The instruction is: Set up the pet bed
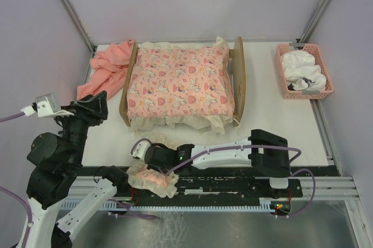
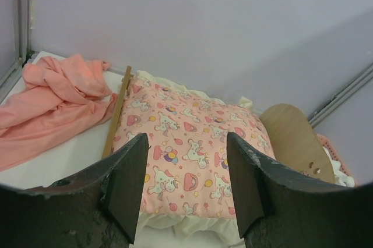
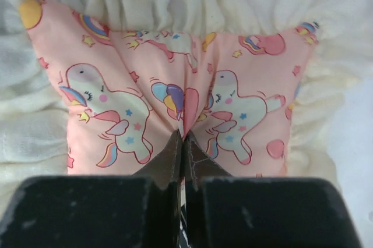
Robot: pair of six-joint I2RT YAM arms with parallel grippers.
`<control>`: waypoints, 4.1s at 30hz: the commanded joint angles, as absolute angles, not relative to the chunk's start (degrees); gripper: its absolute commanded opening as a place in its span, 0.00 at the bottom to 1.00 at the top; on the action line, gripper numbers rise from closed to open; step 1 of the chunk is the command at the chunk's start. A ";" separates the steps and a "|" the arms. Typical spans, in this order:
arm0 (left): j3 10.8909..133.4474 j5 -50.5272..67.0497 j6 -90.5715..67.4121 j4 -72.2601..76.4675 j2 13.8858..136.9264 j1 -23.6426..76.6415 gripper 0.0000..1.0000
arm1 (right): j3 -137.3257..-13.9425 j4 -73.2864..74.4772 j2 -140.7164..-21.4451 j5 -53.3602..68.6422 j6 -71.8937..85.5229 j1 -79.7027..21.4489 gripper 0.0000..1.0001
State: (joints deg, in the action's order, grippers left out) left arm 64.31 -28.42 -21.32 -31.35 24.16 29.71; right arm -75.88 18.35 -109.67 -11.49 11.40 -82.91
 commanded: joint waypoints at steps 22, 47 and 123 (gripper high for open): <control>48.81 -10.56 -26.11 -19.42 25.46 29.83 0.61 | -87.53 39.44 -76.70 0.69 -38.43 -56.55 0.02; 46.89 3.47 -30.24 -2.15 48.23 29.80 0.61 | -116.20 61.44 -104.28 34.51 -54.71 -22.43 0.07; 61.00 -0.33 -38.36 17.63 89.14 34.29 0.03 | -97.03 39.31 -95.06 -0.99 21.51 -24.79 0.60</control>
